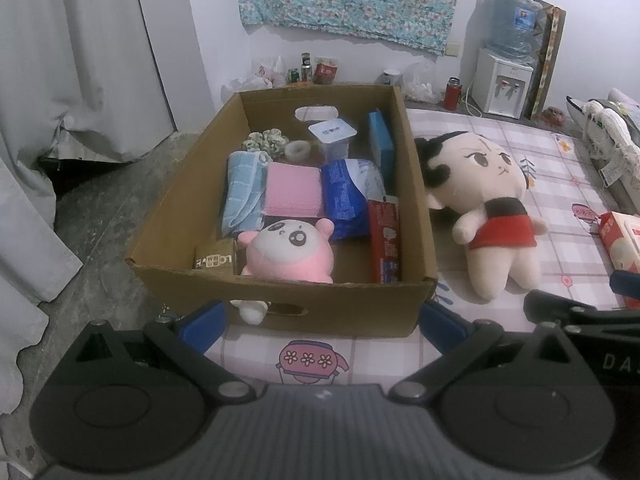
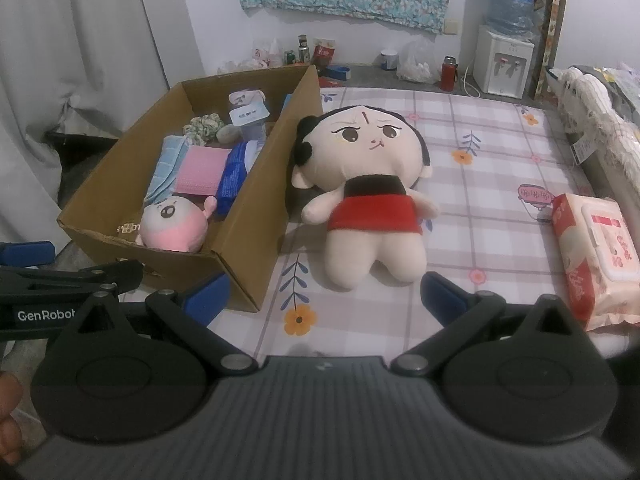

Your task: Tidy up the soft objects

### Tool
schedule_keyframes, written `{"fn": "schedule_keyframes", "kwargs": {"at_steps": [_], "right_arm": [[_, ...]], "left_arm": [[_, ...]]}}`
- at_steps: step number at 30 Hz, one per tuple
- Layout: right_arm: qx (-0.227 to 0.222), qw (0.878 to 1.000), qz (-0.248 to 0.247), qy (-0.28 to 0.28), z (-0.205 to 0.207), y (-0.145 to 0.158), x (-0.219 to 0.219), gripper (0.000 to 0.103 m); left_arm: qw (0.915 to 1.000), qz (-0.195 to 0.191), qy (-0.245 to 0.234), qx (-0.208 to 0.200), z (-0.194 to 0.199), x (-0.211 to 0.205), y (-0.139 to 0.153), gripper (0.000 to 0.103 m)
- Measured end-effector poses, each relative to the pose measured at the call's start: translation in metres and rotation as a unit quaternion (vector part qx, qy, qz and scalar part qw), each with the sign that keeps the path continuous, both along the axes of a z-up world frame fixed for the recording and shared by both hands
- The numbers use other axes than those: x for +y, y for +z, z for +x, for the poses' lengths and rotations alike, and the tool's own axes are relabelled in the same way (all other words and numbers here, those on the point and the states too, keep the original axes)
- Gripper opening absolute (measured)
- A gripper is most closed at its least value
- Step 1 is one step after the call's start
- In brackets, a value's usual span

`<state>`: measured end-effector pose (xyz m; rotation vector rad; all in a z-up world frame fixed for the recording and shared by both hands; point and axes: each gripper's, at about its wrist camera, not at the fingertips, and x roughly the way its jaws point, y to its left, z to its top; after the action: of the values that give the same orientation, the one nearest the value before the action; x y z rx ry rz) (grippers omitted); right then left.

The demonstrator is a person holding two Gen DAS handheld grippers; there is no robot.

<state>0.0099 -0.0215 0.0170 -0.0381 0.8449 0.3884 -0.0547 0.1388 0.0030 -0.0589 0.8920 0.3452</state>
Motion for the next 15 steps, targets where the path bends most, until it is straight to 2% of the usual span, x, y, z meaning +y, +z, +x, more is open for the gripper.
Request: {"fn": "schedule_keyframes", "kwargs": {"at_steps": [15], "right_arm": [[0.01,1.0,-0.004,0.002,0.0024,-0.0041,0.0008,0.102]], "left_arm": [[0.9998,-0.01,0.005,0.016,0.0021,0.0033,-0.0072,0.103]]}}
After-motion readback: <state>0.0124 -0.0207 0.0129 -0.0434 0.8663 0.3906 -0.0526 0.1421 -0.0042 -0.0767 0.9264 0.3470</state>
